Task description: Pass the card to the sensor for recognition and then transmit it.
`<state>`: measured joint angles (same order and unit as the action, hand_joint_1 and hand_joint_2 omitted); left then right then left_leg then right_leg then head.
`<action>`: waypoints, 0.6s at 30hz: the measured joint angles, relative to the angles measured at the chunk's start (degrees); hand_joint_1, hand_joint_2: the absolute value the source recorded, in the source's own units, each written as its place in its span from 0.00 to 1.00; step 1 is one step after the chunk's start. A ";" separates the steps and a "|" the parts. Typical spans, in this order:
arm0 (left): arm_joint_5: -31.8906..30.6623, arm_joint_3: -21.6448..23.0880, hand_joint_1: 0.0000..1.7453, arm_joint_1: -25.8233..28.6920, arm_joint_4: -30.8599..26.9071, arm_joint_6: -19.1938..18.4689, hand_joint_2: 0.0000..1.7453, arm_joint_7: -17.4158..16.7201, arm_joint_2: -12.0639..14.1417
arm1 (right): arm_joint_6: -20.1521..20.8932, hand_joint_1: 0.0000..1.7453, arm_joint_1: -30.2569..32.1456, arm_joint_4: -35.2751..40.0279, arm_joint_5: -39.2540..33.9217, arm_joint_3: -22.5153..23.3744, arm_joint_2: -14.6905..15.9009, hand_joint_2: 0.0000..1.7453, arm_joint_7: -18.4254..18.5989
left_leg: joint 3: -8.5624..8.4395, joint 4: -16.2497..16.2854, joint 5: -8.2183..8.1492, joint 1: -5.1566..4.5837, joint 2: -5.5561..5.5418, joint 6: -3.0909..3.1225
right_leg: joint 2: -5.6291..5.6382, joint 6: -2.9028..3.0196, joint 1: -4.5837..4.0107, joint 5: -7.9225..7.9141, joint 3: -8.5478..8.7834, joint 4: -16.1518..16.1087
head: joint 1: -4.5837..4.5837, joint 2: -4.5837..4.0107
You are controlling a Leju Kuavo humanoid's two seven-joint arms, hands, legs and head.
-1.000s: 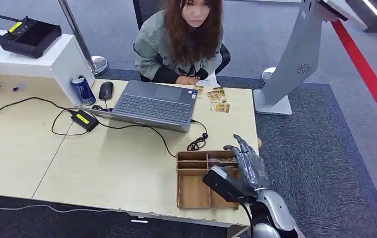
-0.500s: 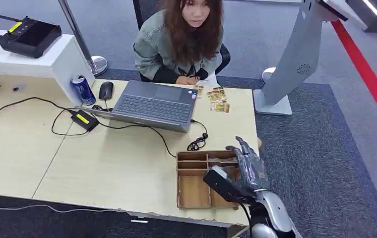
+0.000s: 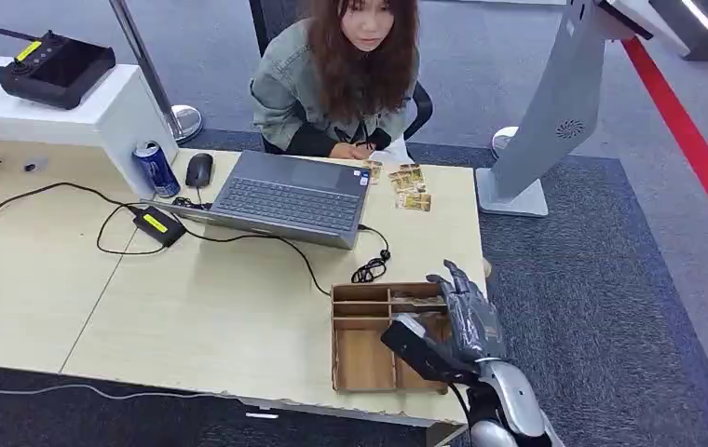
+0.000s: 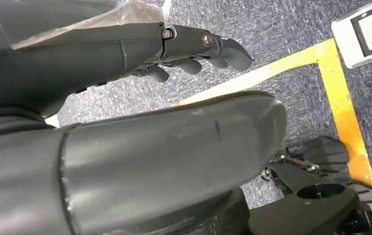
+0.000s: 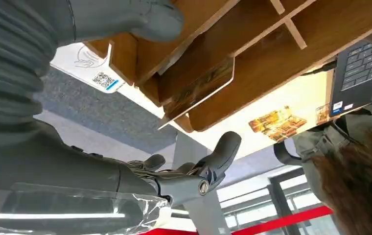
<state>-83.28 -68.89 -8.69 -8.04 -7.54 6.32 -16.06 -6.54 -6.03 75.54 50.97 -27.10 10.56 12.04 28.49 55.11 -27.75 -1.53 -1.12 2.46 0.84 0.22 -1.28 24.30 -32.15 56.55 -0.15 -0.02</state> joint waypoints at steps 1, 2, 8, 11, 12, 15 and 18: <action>-0.02 0.00 0.00 0.00 0.00 0.00 0.00 0.04 0.00 | -0.04 0.47 0.00 0.00 0.11 0.00 0.00 1.00 0.00 | 0.00 0.00 0.00 0.00 0.00 0.00 | 0.00 0.00 0.00 0.00 0.00 0.00 | 0.00 0.00; -0.04 0.00 0.00 0.00 0.00 0.00 0.00 0.07 0.00 | -0.11 0.63 0.00 0.00 0.24 0.02 0.00 1.00 0.11 | 0.00 0.00 0.00 0.00 0.00 0.00 | 0.00 0.00 0.00 0.00 0.00 0.00 | 0.00 0.00; -0.20 -0.09 0.00 0.00 0.00 0.00 0.00 0.52 0.00 | -0.33 1.00 -0.03 0.02 1.53 0.37 -0.28 1.00 0.26 | 0.00 0.00 0.00 0.00 0.00 0.00 | 0.00 0.00 0.00 0.00 0.00 0.00 | 0.00 0.00; -0.24 -0.20 0.00 0.00 0.00 0.00 0.00 0.55 0.00 | -0.44 1.00 -0.23 0.04 1.86 0.48 -0.37 1.00 0.26 | 0.00 0.00 0.00 0.00 0.00 0.00 | 0.00 0.00 0.00 0.00 0.00 0.00 | 0.00 0.00; -0.24 -0.20 0.00 0.00 0.00 0.00 0.00 0.55 0.00 | -0.46 0.98 -0.30 0.04 1.95 0.48 -0.39 1.00 0.26 | 0.00 0.00 0.00 0.00 0.00 0.00 | 0.00 0.00 0.00 0.00 0.00 0.00 | -0.02 0.00; -0.41 -0.26 0.00 0.00 0.00 0.00 0.00 0.66 0.00 | -0.52 0.96 -0.42 0.04 2.21 0.70 -0.48 1.00 0.26 | 0.00 0.00 0.00 0.00 0.00 0.00 | 0.00 0.00 0.00 0.00 0.00 0.00 | 0.00 0.00; -0.44 -0.28 0.00 0.00 0.00 0.00 0.00 0.72 0.00 | -0.61 0.94 -0.42 0.04 2.25 0.94 -0.63 1.00 0.24 | 0.00 0.00 0.00 0.00 0.00 0.00 | 0.00 0.00 0.00 0.00 0.00 0.00 | 0.00 0.00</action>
<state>-83.71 -69.18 -8.69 -8.04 -7.54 7.04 -16.06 -7.15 -6.45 75.58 53.22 -26.16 9.92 12.28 28.49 55.11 -27.75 -1.53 -1.12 2.46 0.84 0.22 -1.28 24.30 -32.15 56.55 -0.15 -0.02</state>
